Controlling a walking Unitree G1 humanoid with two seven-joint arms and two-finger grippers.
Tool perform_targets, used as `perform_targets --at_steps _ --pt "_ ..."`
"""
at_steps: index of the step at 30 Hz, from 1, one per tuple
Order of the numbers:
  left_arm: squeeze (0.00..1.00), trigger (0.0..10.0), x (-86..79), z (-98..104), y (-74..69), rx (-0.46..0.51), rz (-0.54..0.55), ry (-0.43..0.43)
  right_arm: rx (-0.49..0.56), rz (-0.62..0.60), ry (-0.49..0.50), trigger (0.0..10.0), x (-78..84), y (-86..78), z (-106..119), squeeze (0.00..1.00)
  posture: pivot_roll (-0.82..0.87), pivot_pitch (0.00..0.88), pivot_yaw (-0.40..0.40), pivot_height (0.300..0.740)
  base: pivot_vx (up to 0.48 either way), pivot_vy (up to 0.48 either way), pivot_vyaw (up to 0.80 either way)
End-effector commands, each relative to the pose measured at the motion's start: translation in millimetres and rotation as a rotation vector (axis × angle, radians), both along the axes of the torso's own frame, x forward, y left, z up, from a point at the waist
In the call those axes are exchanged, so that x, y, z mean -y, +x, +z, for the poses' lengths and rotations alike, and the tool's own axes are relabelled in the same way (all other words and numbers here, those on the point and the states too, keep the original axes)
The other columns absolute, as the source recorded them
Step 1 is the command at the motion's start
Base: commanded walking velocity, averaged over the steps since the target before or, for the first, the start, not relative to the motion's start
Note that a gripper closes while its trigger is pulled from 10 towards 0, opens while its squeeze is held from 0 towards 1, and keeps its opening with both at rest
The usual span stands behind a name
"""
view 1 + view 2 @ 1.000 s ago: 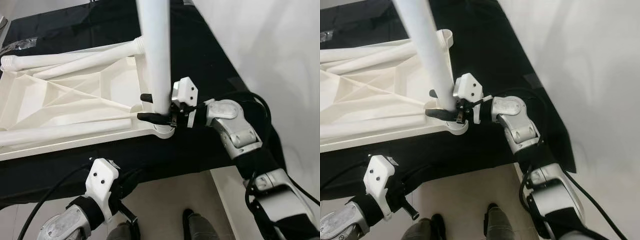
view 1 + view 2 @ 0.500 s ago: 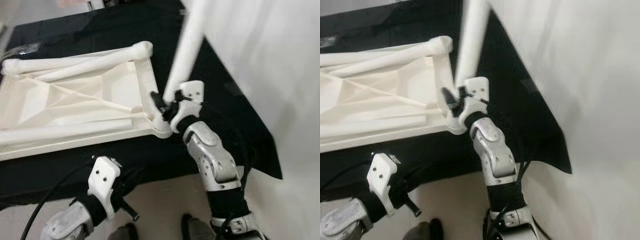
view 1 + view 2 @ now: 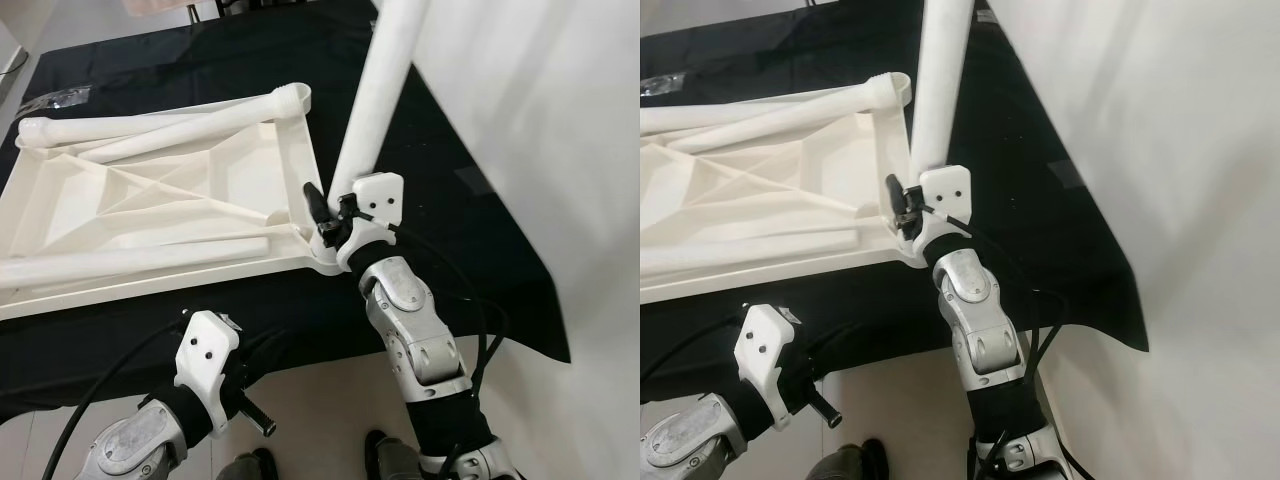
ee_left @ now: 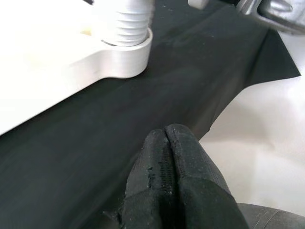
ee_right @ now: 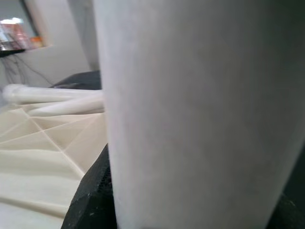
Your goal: Building children table
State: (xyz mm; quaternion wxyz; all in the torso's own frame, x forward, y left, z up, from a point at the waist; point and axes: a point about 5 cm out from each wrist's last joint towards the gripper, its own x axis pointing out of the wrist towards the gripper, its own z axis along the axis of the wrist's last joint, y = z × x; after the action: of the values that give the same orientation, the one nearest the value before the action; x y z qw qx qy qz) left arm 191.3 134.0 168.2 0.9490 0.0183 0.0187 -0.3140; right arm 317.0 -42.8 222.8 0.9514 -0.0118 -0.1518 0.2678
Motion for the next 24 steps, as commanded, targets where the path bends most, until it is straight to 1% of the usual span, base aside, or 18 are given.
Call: perform_targets --at_steps 1,2,3,4,6,8,10,11,12,14,15,16,19,20,21,22,23,24 --pt "0.0 10.0 0.5 -4.9 -0.5 -0.018 -0.002 0.003 -0.021 0.231 -0.083 10.0 -18.1 -4.8 -9.6 0.0 -0.04 0.248 0.051 0.74 0.0 0.0 0.0" --pt "0.0 10.0 0.5 -4.9 -0.5 -0.018 -0.002 0.003 -0.021 0.231 -0.083 10.0 -18.1 -4.8 -9.6 0.0 -0.04 0.248 0.051 0.74 0.0 0.0 0.0" --pt "0.0 10.0 1.3 -4.5 0.1 -0.015 -0.003 0.001 0.013 0.433 -0.151 10.0 -14.4 -4.7 -4.0 0.0 -0.04 0.25 0.047 0.74 0.0 0.0 0.0" --pt "0.0 10.0 1.3 -4.5 0.1 -0.015 -0.003 0.001 0.013 0.433 -0.151 10.0 -14.4 -4.7 -4.0 0.0 -0.04 0.25 0.047 0.74 0.0 0.0 0.0" --pt "0.0 10.0 2.1 -4.1 -0.1 -0.013 -0.003 -0.002 0.022 0.591 -0.204 10.0 -5.7 -1.9 1.2 0.0 -0.04 0.252 0.045 0.74 0.0 0.0 0.0" --pt "0.0 10.0 2.1 -4.1 -0.1 -0.013 -0.003 -0.002 0.022 0.591 -0.204 10.0 -5.7 -1.9 1.2 0.0 -0.04 0.252 0.045 0.74 0.0 0.0 0.0" --pt "0.0 10.0 2.9 -3.3 -1.8 -0.011 -0.004 -0.005 0.028 0.737 -0.257 10.0 3.4 2.1 9.1 0.0 -0.03 0.261 0.04 0.74 0.0 0.0 0.0" --pt "0.0 10.0 3.2 -3.0 -3.6 -0.012 -0.005 -0.006 0.032 0.775 -0.282 10.0 7.3 9.2 14.6 0.0 -0.02 0.267 0.039 0.74 0.0 0.0 0.0" --pt "0.0 10.0 3.4 -2.5 -5.6 -0.012 -0.006 -0.006 0.036 0.793 -0.295 10.0 9.8 14.6 19.2 0.0 -0.02 0.27 0.039 0.74 0.0 0.0 0.0" --pt "0.0 10.0 3.6 -2.3 -6.9 -0.012 -0.007 -0.007 0.038 0.799 -0.301 10.0 11.0 17.9 21.9 0.0 -0.02 0.27 0.039 0.74 0.0 0.0 0.0" --pt "0.0 10.0 3.9 -1.9 -8.7 -0.014 -0.007 -0.006 0.04 0.803 -0.294 10.0 12.8 23.5 27.0 0.0 -0.01 0.276 0.036 0.74 0.0 0.0 0.0" --pt "0.0 10.0 3.9 -1.9 -8.7 -0.014 -0.007 -0.006 0.04 0.803 -0.294 10.0 12.8 23.5 27.0 0.0 -0.01 0.276 0.036 0.74 0.0 0.0 0.0" --pt "0.0 10.0 3.6 -0.1 -15.4 -0.019 -0.003 -0.004 0.052 0.854 -0.24 10.0 22.8 34.8 47.4 0.0 0.01 0.291 0.035 0.74 0.0 0.0 0.0" --pt "0.0 10.0 3.6 -0.1 -15.4 -0.019 -0.003 -0.004 0.052 0.854 -0.24 10.0 22.8 34.8 47.4 0.0 0.01 0.291 0.035 0.74 0.0 0.0 0.0" --pt "0.0 10.0 2.4 0.7 -18.0 -0.019 0.002 0.007 0.058 0.887 -0.241 10.0 28.3 36.5 53.2 0.0 0.03 0.299 0.035 0.74 0.0 0.0 0.0" --pt "0.0 10.0 0.5 1.5 -20.6 -0.022 0.008 0.014 0.056 0.945 -0.265 10.0 35.1 36.4 56.6 0.0 0.03 0.31 0.036 0.74 0.0 0.0 0.0" --pt "0.0 10.0 0.5 1.5 -20.6 -0.022 0.008 0.014 0.056 0.945 -0.265 10.0 35.1 36.4 56.6 0.0 0.03 0.31 0.036 0.74 0.0 0.0 0.0" --pt "0.0 10.0 -0.9 2.1 -22.8 -0.023 0.012 0.018 0.053 0.986 -0.283 10.0 39.6 35.6 58.2 0.0 0.04 0.313 0.037 0.74 0.0 0.0 0.0"
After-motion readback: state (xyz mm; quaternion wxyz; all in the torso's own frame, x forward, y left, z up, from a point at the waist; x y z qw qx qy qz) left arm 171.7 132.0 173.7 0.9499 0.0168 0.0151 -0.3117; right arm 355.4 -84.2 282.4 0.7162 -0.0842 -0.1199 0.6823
